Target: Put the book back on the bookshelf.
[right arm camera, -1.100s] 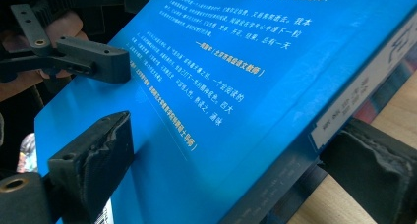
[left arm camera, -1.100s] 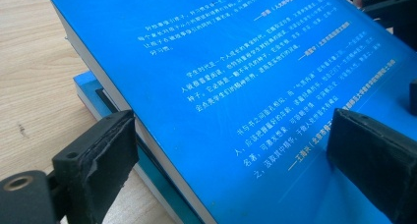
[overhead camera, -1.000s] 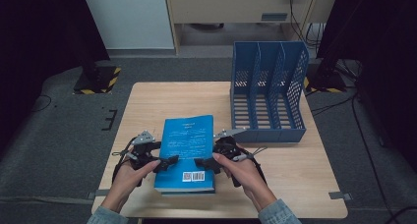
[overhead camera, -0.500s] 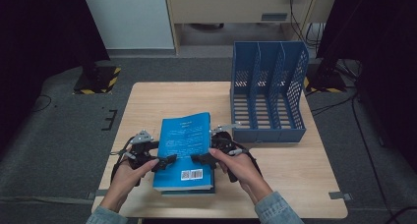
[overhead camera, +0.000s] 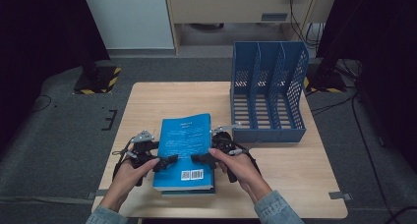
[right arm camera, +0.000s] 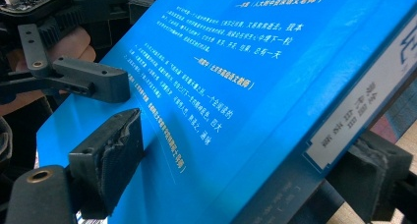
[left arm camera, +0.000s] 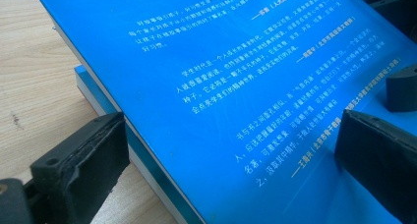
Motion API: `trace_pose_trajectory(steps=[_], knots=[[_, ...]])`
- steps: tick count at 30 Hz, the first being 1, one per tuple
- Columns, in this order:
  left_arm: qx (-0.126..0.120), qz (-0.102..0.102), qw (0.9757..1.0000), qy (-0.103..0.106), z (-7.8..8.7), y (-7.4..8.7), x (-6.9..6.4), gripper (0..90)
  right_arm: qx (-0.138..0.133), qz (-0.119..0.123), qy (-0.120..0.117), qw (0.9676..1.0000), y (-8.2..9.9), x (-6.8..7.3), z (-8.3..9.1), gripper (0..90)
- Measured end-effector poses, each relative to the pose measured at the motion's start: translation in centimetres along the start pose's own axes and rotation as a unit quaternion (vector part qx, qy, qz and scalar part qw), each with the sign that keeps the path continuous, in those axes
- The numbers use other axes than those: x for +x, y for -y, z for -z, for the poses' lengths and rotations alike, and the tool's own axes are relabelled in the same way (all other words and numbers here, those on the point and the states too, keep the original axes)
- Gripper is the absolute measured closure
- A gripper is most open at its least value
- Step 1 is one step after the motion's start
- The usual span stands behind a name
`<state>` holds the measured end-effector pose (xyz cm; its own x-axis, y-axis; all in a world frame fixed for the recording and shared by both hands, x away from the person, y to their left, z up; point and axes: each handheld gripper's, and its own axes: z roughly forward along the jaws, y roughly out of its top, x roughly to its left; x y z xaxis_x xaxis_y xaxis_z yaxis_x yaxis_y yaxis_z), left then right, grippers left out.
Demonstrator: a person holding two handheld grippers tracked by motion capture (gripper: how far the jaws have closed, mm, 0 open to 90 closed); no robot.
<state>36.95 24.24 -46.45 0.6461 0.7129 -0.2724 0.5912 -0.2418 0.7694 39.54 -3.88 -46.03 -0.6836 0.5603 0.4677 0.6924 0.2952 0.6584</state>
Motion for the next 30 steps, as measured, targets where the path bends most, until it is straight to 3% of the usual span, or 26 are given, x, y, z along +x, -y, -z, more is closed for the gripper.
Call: trace_pose_trajectory(steps=[5, 9, 13, 16, 20, 23, 27, 30], knots=[[0.005, -0.004, 1.0000, -0.005, 0.2, -0.2, 0.0, 1.8, -0.004, 0.017, 0.011, 0.9998, -0.2, 0.6, 0.2, 14.5], [0.003, 0.013, 0.9999, -0.009, 1.0, -0.4, 0.4, 10.4, -0.016, 0.041, 0.022, 0.9988, -0.9, 1.5, 0.8, 21.5], [-0.010, 0.014, 0.9996, -0.024, 1.7, -0.5, 0.7, 24.6, 0.002, 0.053, 0.029, 0.9982, -1.8, 2.0, 0.8, 22.5], [-0.012, 0.015, 0.9995, -0.024, 1.9, -0.5, 0.9, 29.2, 0.004, 0.052, 0.027, 0.9983, -2.2, 2.2, 0.7, 24.4], [-0.019, 0.013, 0.9992, -0.032, 2.5, -0.7, 1.0, 42.0, 0.020, 0.053, 0.017, 0.9982, -3.1, 2.5, 0.0, 27.4], [-0.018, 0.011, 0.9992, -0.034, 2.6, -0.7, 1.1, 45.3, 0.040, 0.053, 0.015, 0.9977, -3.6, 2.7, -0.2, 27.6], [-0.017, 0.004, 0.9992, -0.037, 2.9, -0.9, 1.1, 51.9, 0.045, 0.053, 0.019, 0.9974, -3.9, 2.8, -0.2, 28.3], [-0.018, 0.012, 0.9991, -0.036, 3.0, -1.0, 1.2, 55.2, 0.046, 0.054, 0.018, 0.9973, -3.9, 2.8, -0.2, 29.7]])
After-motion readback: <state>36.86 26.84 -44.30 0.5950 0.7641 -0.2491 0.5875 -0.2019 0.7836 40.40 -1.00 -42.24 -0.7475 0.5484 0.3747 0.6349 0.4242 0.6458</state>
